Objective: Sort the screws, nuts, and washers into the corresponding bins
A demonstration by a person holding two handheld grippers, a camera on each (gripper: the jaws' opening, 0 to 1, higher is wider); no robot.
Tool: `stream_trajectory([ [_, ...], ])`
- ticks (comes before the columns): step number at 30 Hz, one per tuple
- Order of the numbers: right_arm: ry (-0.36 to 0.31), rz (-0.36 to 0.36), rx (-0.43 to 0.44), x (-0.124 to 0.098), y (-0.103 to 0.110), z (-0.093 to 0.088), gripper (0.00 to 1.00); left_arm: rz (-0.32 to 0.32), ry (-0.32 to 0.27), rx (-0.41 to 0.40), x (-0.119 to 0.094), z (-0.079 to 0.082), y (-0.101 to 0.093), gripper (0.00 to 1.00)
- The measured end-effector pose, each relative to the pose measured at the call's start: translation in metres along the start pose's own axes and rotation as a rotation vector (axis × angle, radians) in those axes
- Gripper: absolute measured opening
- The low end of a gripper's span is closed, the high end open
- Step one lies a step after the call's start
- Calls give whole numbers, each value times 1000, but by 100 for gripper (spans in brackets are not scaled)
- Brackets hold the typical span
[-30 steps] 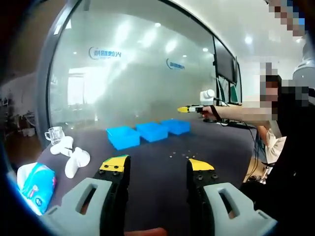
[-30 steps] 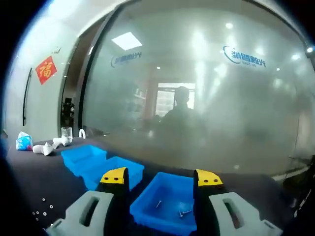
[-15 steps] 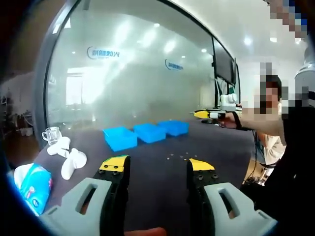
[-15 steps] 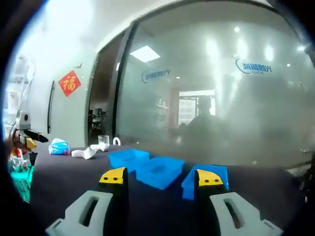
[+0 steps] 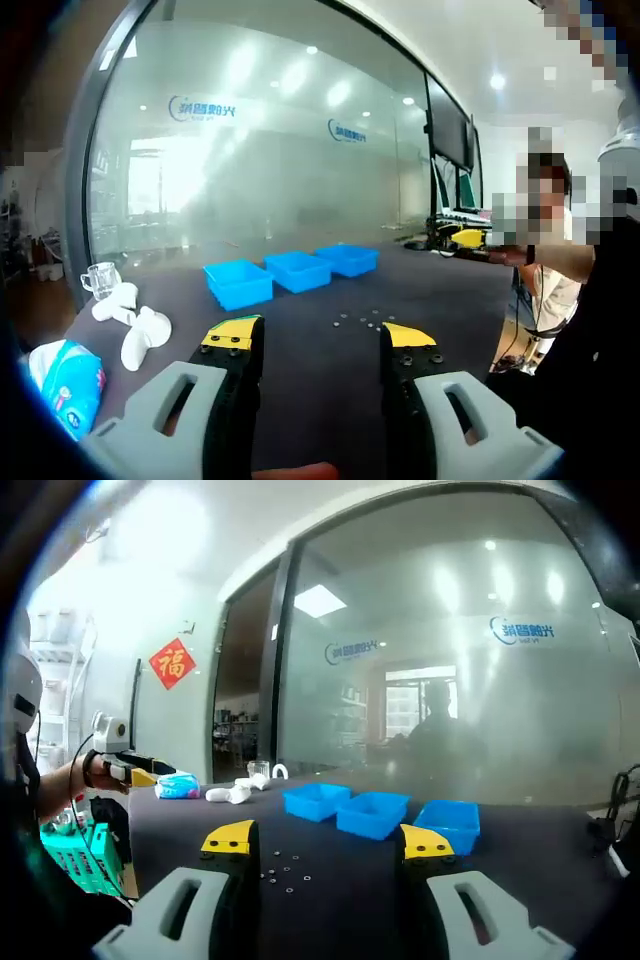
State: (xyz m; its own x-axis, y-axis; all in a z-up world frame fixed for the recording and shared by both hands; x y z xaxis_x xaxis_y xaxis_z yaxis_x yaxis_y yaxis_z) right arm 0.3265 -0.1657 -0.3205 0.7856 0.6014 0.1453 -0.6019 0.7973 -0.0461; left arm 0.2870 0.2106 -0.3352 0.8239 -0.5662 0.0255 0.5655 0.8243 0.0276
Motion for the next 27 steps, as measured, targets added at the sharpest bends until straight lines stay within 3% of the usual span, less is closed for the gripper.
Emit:
stream_trajectory([
  [5, -27, -33, -7, -24, -3, 9, 50, -3, 3, 4, -2, -1, -3, 46],
  [13, -22, -66, 8, -53, -3, 1, 49, 6, 7, 13, -9, 1, -4, 46],
  [27, -13, -60, -12, -58, -6, 4, 49, -14, 21, 26, -8, 0, -8, 46],
])
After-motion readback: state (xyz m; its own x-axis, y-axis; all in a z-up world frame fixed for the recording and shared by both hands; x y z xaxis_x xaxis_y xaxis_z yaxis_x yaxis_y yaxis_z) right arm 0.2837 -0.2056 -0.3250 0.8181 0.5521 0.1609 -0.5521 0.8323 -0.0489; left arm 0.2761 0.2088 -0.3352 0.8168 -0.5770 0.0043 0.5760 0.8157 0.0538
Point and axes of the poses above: the point that each gripper's makers call its tool centre point, and the gripper's own axes: x roughly forward along the fingers, y roughly to its left, z roughly out of its top, the point moved 4 cm from there along -x, roughly backward along the fingers, and after that the axes turned 6 degrees about -y, right-handed, at the moved point
